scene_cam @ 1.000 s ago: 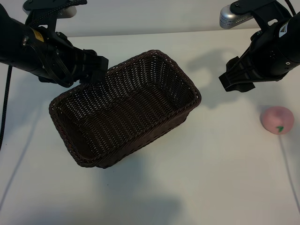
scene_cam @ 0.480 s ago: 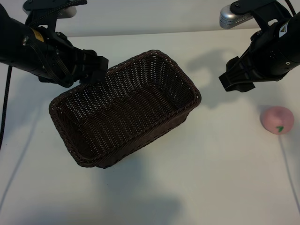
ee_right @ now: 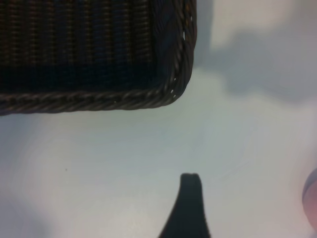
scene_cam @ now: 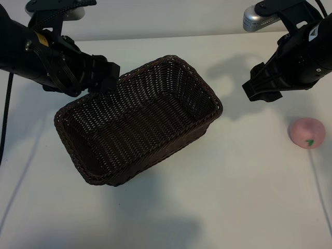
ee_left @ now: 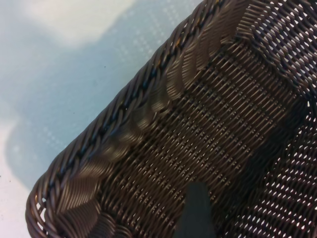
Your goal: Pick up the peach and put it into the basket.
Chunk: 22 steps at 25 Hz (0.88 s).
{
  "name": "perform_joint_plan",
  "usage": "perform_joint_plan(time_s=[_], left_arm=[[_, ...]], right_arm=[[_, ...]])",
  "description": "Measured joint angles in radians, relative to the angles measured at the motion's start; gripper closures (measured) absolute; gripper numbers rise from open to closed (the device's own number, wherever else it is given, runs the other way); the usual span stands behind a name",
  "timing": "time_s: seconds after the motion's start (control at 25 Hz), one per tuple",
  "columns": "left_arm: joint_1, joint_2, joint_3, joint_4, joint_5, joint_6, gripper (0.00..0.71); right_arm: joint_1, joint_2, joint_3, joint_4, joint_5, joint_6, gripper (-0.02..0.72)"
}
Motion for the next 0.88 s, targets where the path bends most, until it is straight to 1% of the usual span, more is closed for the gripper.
perform_joint_plan(time_s=[0.24, 0.36, 0.48, 0.64, 0.76, 0.88], left_arm=[[0.0, -0.001, 0.0, 0.024, 0.01, -0.001, 0.118], [0.0, -0.018, 0.0, 0.056, 0.049, -0.019, 0.118], [0.0, -0.065, 0.0, 0.133, 0.103, -0.075, 0.118], [0.0, -0.151, 0.035, 0.279, 0.15, -0.226, 0.118], [0.0, -0.219, 0.117, 0.389, 0.154, -0.361, 0.118], [0.0, -0.266, 0.21, 0.44, 0.132, -0.503, 0.118]], right_arm=[[0.0, 0.0, 0.0, 0.0, 0.0, 0.0, 0.108], [0.0, 0.0, 0.0, 0.0, 0.001, 0.0, 0.108], [0.0, 0.0, 0.0, 0.0, 0.001, 0.0, 0.108], [0.0, 0.0, 0.0, 0.0, 0.001, -0.001, 0.108], [0.0, 0.0, 0.0, 0.0, 0.001, -0.001, 0.108], [0.0, 0.0, 0.0, 0.0, 0.001, -0.001, 0.108]])
